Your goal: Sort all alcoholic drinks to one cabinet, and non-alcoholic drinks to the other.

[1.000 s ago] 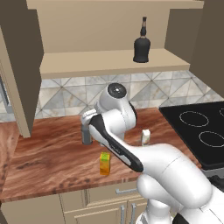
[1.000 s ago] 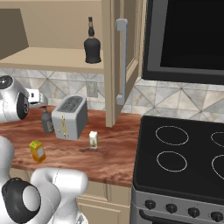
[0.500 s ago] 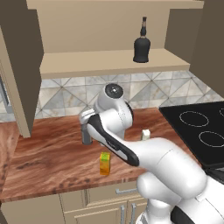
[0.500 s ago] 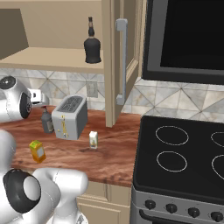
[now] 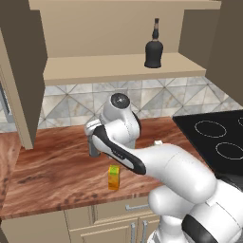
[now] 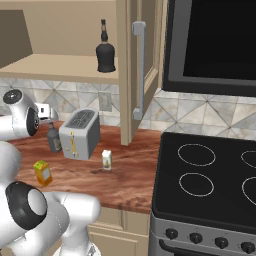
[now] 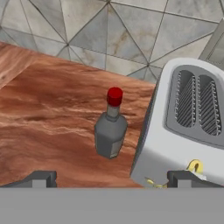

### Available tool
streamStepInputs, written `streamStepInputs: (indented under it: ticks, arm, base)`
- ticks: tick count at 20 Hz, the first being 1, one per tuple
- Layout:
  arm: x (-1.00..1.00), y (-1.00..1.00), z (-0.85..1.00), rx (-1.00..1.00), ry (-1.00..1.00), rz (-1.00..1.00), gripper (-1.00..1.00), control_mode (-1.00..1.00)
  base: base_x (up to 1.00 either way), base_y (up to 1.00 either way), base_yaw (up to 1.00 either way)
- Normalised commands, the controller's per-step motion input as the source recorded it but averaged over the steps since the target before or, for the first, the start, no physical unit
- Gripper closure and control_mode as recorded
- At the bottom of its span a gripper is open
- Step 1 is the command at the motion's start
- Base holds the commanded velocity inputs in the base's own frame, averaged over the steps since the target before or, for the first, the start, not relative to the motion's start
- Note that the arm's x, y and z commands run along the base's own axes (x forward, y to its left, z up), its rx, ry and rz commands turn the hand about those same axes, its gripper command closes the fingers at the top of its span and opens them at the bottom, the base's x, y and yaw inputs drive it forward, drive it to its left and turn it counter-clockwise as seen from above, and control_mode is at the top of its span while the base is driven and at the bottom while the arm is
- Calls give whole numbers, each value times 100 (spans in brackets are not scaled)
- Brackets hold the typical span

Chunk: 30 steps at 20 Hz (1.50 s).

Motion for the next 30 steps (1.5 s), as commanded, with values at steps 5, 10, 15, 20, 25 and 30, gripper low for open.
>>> streamStepInputs:
  ticks: [5,10,15,20,25,30]
  arm:
    - [21,7,-13,0,0,0,-100,-100]
    - [21,8,-9,0,0,0,-100,-100]
    - [20,9,-10,0,0,0,-100,-100]
    - [18,8,-12,0,0,0,-100,-100]
    - [16,6,-10,0,0,0,-100,-100]
    - [15,7,-8,0,0,0,-100,-100]
  base:
    - [0,0,0]
    - [0,0,0]
    - [0,0,0]
    - [0,0,0]
    - [0,0,0]
    - [0,0,0]
